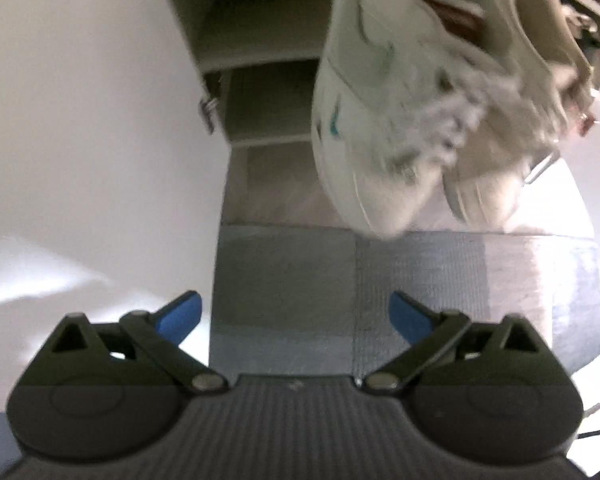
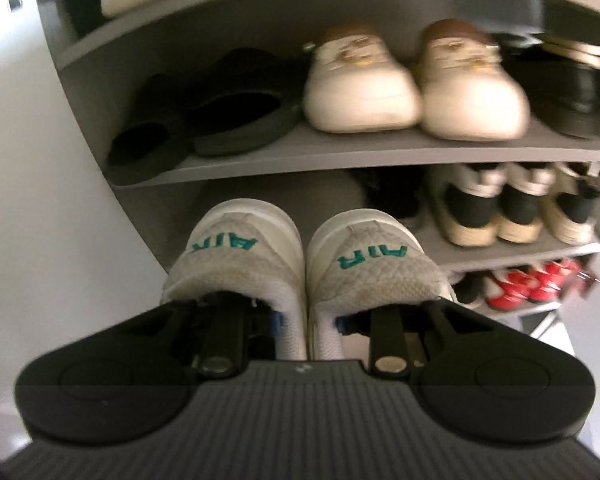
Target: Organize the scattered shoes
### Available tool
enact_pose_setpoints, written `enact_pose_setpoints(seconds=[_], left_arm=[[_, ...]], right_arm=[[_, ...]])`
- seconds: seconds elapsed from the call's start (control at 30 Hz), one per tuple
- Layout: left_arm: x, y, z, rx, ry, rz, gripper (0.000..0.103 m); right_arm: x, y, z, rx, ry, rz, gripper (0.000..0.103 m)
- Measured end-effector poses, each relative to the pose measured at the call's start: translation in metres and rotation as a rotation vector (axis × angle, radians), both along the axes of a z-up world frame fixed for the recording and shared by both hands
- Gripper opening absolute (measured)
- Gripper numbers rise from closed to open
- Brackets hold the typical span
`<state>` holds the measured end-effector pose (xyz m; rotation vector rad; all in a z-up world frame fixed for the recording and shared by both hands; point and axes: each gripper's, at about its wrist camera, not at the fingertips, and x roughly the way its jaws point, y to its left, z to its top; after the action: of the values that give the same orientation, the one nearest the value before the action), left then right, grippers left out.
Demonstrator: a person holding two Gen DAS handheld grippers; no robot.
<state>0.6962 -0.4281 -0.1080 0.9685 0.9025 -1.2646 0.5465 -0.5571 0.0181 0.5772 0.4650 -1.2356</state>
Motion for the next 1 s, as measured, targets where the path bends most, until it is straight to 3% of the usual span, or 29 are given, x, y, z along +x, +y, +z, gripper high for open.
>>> enact_pose_setpoints(seconds=[0.17,0.37,0.53,0.77,1.0], left_arm=[[0.018,0.007,-0.026,0.12,0.039,0.088,0.1],[0.023,-0.002,-0.038,0.139,0.019,0.093,0.101],[0.026,-0.015,-0.053,0.138,-0.009,0.116,0.1],[0.051,-0.049,-0.076,0.139,-0.026,0.25,0.1],[0.044,-0.064,-0.091,0.088,-0.011,0.248,0.1]], right_arm=[[0.05,-0.042,-0.023,0.014,0.01,0.036,0.029],[0.089,-0.083,-0.04,0.047,0.011,0.011,0.029],[0.112,-0.105,-0.047,0.012,0.028,0.022,0.029],[0.13,-0.123,-0.057,-0.025,0.052,0.022,0.029],[0.138,-0.117,-0.07,-0.119,0.105,0.049,0.029]])
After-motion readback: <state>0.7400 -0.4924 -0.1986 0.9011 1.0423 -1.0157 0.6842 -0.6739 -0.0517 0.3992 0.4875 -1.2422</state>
